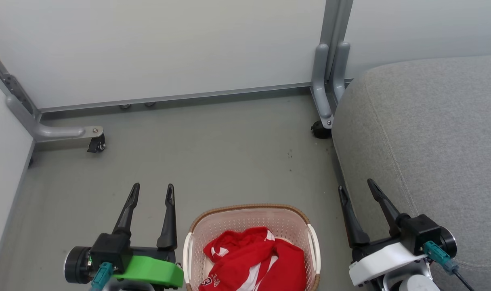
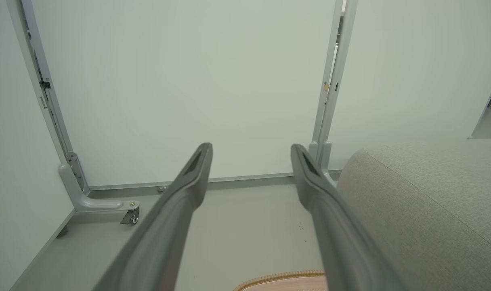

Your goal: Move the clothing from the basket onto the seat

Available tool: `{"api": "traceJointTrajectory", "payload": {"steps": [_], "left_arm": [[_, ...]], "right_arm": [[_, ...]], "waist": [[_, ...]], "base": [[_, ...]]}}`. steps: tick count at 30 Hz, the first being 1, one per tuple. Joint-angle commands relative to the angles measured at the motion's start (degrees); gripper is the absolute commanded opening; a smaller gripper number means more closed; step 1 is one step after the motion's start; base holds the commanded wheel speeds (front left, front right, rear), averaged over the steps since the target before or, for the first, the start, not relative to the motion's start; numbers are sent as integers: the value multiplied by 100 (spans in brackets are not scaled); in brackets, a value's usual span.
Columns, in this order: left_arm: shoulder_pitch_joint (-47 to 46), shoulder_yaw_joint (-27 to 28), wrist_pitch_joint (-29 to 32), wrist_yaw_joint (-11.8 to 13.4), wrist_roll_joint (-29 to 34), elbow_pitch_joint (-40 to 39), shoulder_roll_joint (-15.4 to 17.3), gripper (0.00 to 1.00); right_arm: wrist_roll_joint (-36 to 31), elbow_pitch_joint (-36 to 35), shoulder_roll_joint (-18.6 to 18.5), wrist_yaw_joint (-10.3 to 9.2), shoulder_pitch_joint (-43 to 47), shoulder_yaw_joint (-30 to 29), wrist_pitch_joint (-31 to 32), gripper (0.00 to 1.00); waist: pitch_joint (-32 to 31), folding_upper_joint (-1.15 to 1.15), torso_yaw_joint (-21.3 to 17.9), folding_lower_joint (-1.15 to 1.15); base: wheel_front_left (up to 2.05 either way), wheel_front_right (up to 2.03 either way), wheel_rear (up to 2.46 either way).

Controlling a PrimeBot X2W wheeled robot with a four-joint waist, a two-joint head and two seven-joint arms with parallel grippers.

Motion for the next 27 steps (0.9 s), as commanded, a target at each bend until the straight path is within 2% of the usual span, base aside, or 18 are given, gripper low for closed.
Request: {"api": "traceJointTrajectory", "payload": {"steps": [1, 18, 27], "left_arm": [[76, 7, -6, 3, 11, 13, 38, 100], [80, 5, -6, -43, 20, 116, 38, 100], [68, 1, -6, -46, 75, 166, 37, 100]], "right_arm": [[27, 3, -10, 2, 75, 6, -20, 100], [105, 6, -10, 2, 92, -3, -20, 100], [76, -30, -10, 2, 4, -60, -20, 100]], "waist": [[0, 0, 4, 0], [38, 0, 29, 0], [252, 0, -86, 0]], "base": [[0, 0, 0], [0, 0, 0], [0, 0, 0]]}}
